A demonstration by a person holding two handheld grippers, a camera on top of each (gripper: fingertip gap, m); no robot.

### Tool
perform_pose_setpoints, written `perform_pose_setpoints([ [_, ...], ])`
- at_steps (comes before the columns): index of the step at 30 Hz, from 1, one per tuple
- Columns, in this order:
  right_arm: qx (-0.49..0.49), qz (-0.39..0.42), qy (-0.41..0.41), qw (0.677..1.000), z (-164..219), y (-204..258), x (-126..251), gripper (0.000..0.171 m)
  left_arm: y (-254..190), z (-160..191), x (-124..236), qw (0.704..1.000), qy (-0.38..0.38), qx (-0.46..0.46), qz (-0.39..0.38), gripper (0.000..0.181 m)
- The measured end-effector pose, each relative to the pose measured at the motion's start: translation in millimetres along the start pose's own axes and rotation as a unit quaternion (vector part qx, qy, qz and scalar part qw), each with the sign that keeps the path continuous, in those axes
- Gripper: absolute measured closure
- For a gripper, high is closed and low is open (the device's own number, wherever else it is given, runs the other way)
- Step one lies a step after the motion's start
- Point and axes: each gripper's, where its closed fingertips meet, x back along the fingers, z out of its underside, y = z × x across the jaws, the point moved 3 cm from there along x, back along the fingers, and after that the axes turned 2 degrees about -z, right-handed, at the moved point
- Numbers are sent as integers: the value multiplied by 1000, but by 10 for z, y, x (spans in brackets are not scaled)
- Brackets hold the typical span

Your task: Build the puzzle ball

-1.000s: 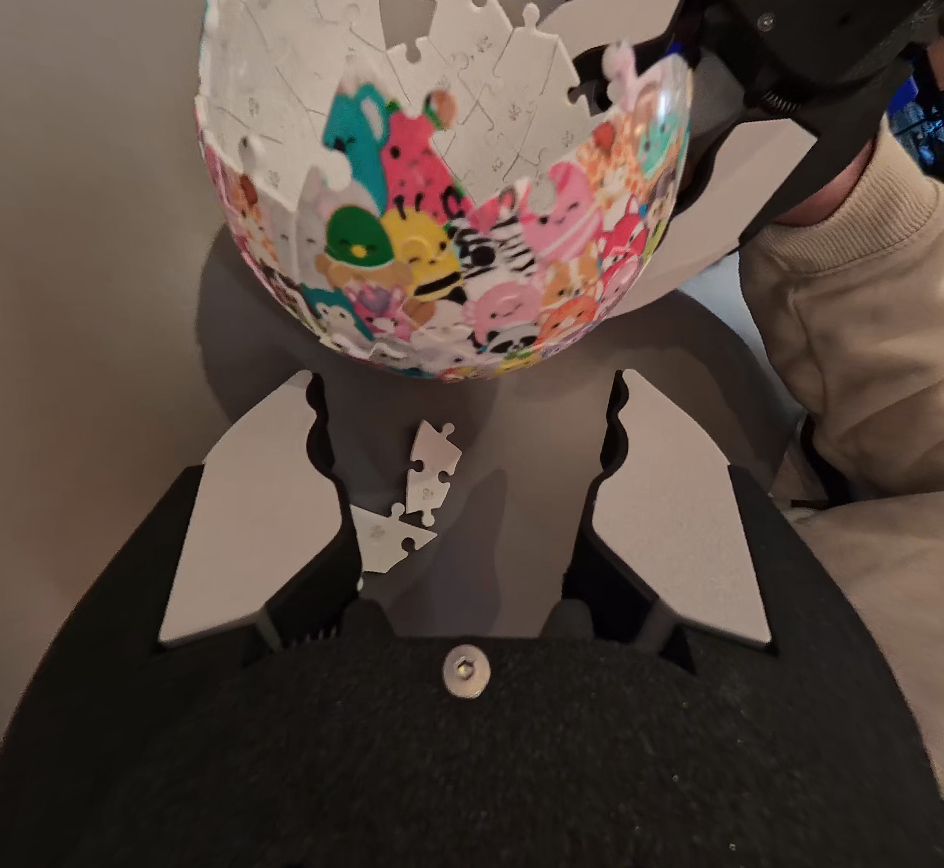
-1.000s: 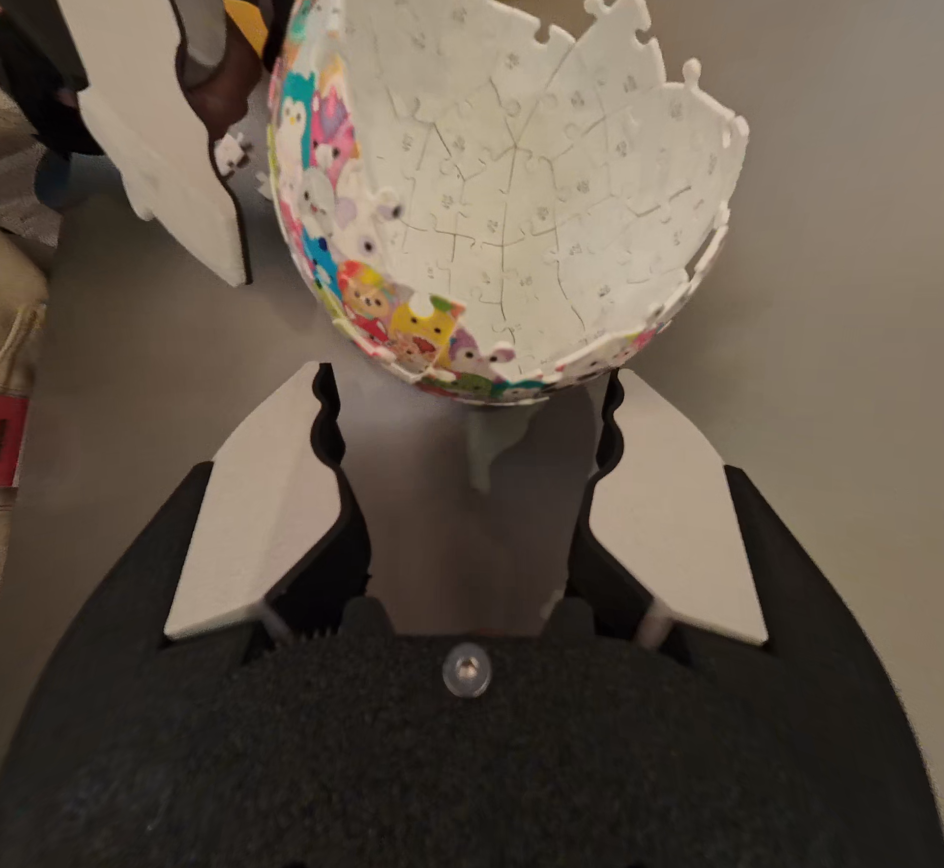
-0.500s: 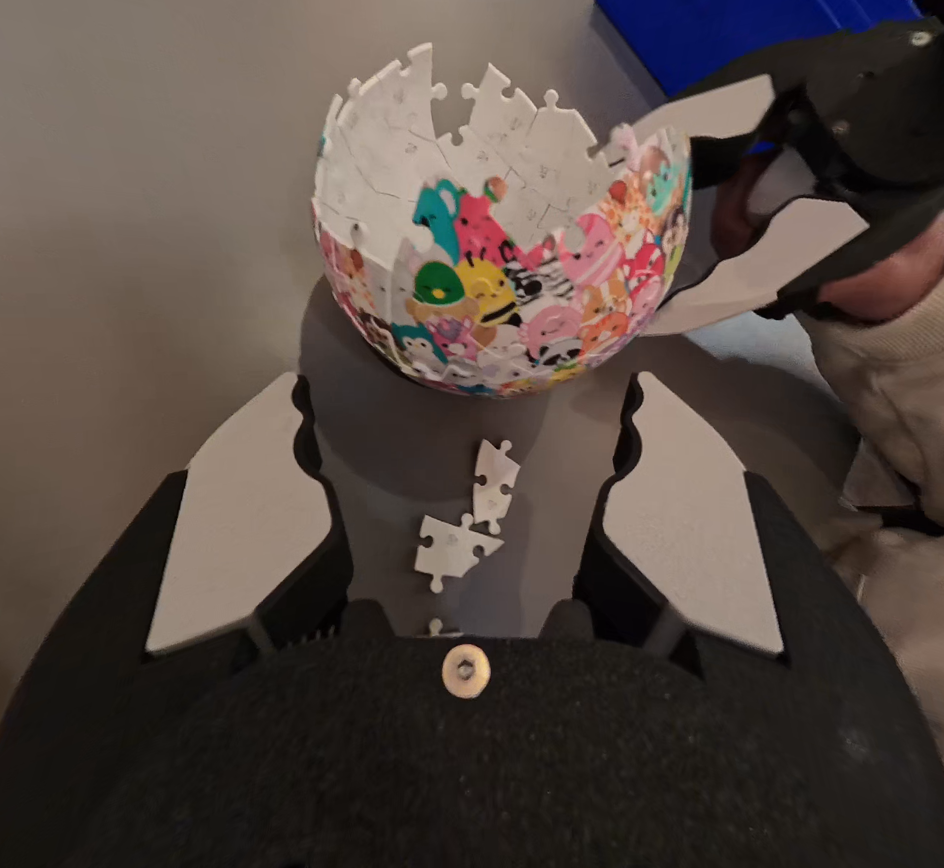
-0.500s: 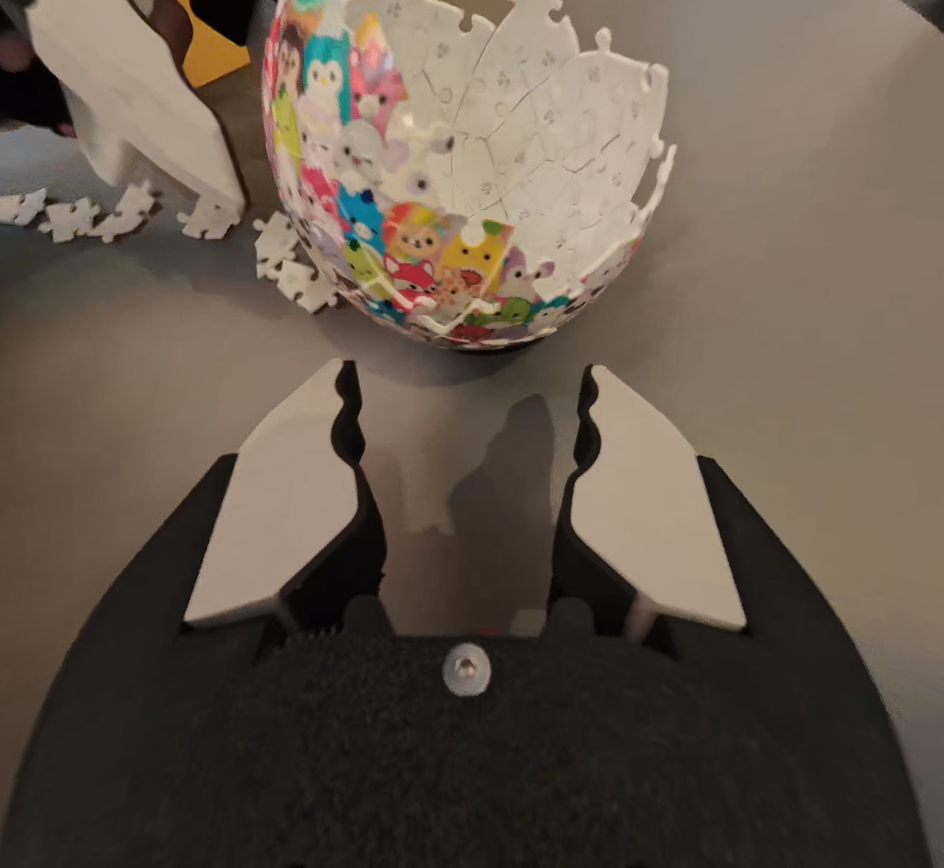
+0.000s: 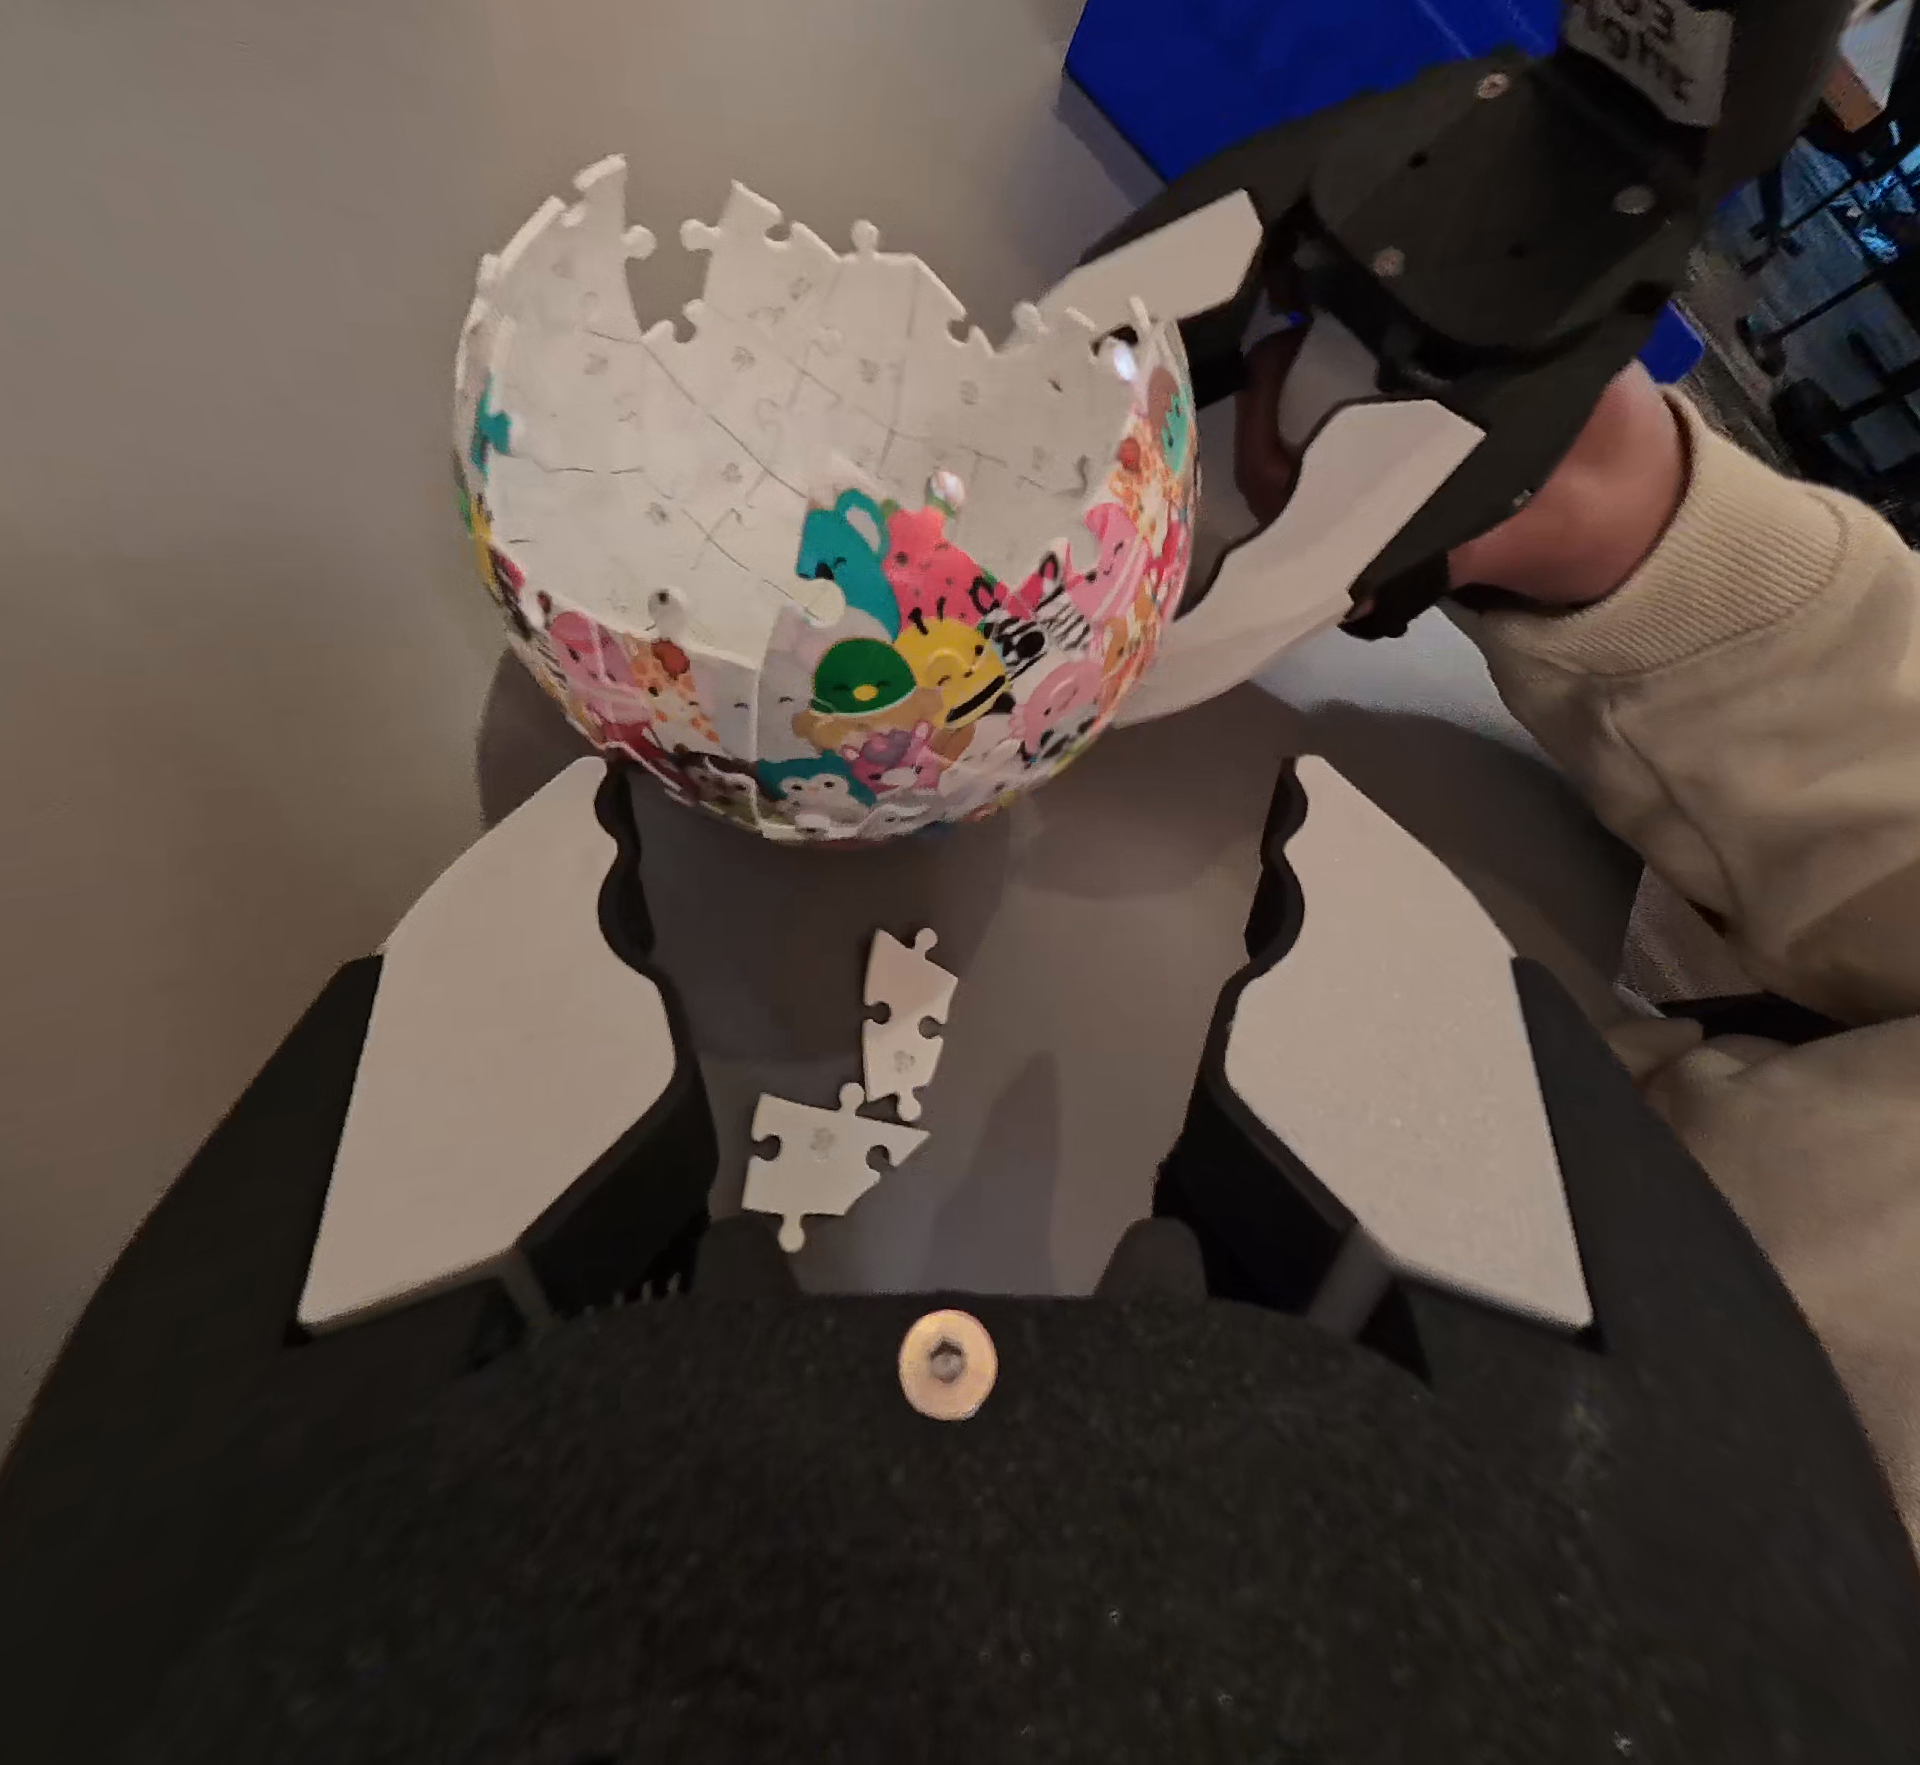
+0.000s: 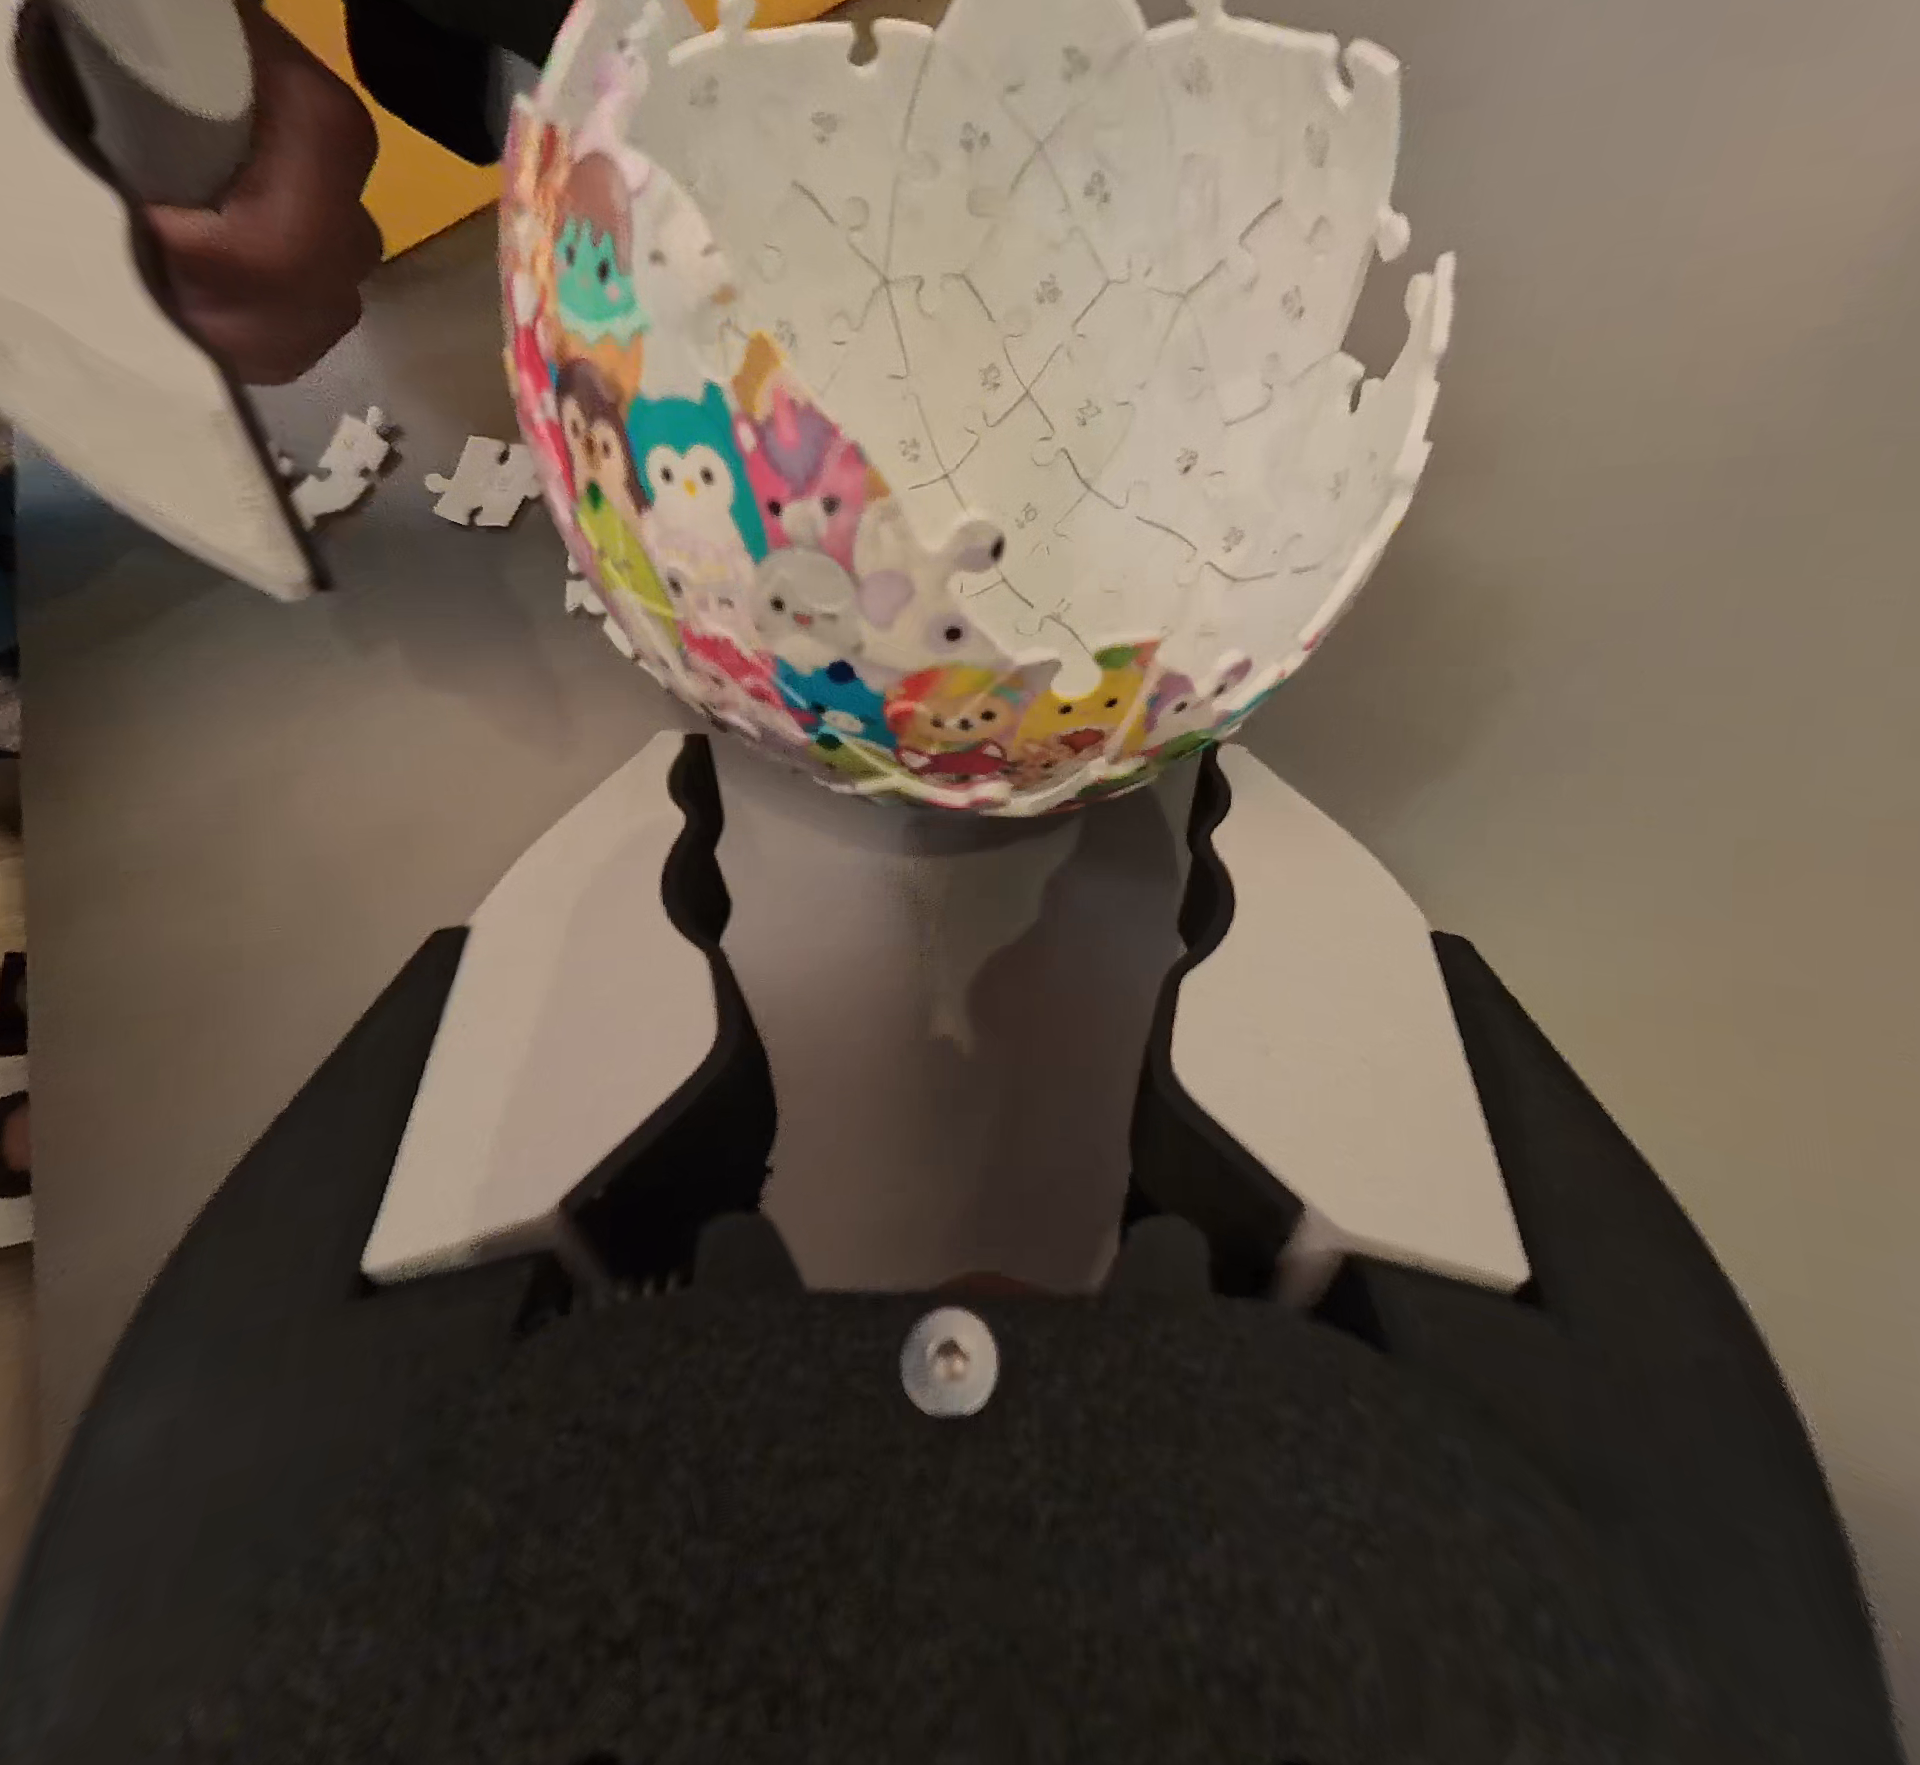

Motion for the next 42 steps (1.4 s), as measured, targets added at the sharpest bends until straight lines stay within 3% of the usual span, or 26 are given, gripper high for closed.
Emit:
perform_pose_setpoints([
  [7,32,-47,19,998,-61,-59,-45,83,-35,74,56,1000,-5,5,-18,68],
  [11,26,-3,12,1000,47,-79,162,80,-67,250,332,999,5,20,-30,75],
  [15,50,52,-50,996,261,322,441,94,-338,713,912,996,-3,-6,-87,89],
  [18,45,56,-104,992,451,750,534,104,-507,1144,1147,990,-4,1,-139,96],
  [21,9,28,-146,989,592,1045,589,110,-613,1358,1304,984,-71,11,-164,112],
  [26,53,74,-135,987,742,1134,714,114,-616,1766,1657,967,-119,6,-226,123],
  [30,70,89,-134,985,780,1180,748,121,-402,2021,1907,945,-78,-9,-317,122],
  [34,81,85,-137,984,759,1256,744,122,-363,2057,1922,952,-66,-12,-299,130],
  [40,101,89,-127,983,752,1341,694,123,-139,2241,1633,947,80,-34,-310,128],
  [42,107,90,-126,982,759,1364,691,124,-167,2250,1573,953,85,-28,-289,143],
])
